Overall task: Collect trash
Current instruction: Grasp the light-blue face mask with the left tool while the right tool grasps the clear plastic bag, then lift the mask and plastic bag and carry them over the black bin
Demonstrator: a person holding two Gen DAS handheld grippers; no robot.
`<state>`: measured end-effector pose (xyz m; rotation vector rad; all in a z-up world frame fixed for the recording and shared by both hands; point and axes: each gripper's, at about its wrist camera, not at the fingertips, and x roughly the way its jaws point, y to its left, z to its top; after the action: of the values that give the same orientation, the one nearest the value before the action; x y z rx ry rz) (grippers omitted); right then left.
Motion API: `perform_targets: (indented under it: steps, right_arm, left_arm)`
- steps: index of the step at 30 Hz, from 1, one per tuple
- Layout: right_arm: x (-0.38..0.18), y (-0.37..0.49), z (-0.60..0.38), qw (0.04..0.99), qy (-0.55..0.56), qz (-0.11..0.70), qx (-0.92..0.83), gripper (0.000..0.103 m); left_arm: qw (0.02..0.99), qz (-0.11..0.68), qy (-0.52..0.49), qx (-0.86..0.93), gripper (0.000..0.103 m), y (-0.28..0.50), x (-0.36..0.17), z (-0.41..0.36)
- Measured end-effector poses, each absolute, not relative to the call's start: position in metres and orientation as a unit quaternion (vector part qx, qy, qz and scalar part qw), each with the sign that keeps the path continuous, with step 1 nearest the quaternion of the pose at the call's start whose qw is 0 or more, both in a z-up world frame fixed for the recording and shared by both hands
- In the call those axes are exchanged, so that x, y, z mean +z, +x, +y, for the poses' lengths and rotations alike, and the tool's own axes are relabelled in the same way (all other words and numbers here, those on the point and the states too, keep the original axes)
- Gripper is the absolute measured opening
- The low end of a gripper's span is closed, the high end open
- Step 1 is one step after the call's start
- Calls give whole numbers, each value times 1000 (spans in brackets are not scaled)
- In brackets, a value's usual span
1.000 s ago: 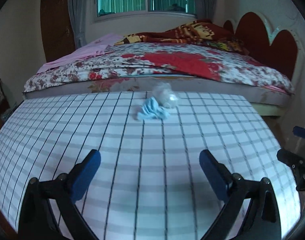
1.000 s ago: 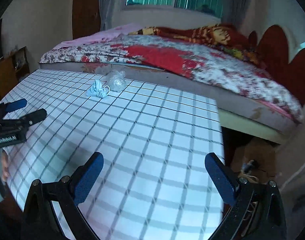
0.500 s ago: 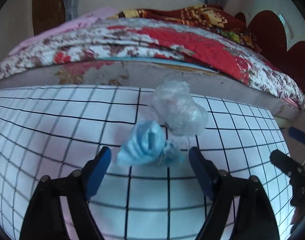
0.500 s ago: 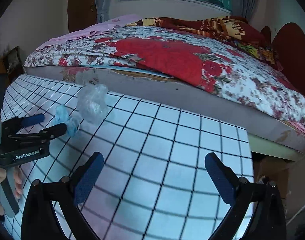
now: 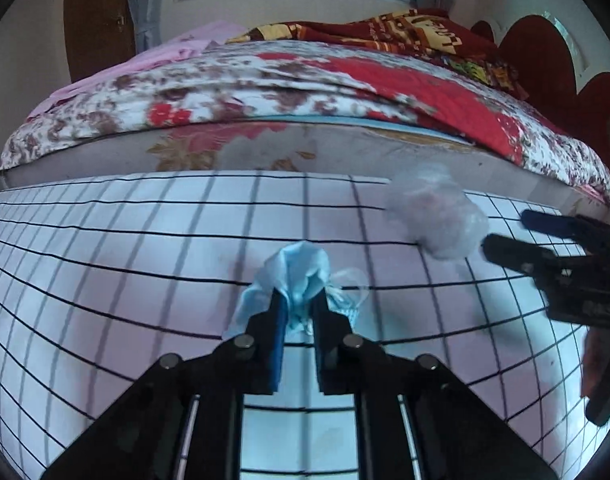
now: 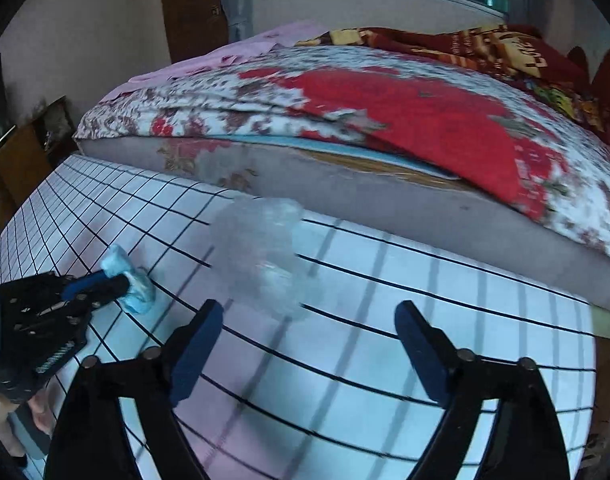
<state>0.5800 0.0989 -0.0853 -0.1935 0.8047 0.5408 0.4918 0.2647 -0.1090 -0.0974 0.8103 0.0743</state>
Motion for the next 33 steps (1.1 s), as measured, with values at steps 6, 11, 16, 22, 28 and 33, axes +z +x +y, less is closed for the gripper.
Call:
perform_targets:
  steps: [6,11,16,22,28,33]
  right_arm:
    - [-100,596,128,879,-97,389,257,85]
    - [-106,604,130,877,-92,395,257,56]
    - [-104,598,120,878,-82,392,262,46]
    - [-87,567,86,891,-61,372,253,45]
    - [-49,512,43,911,-63,334,234,45]
    - [-19,451,18,923,-76,302,227,45]
  left_arm:
    - [917,396,-49,28,20,490,-115,276]
    - [916,397,-54,28,36,501,-119,274]
    - [917,395,-53,20,18,503,-120,266]
    - [928,373,-21,8,12,482,-110,240]
    - [942,335,-30,8,12,436,-83,211]
    - [951,308,-27,4,12,388,-59,186]
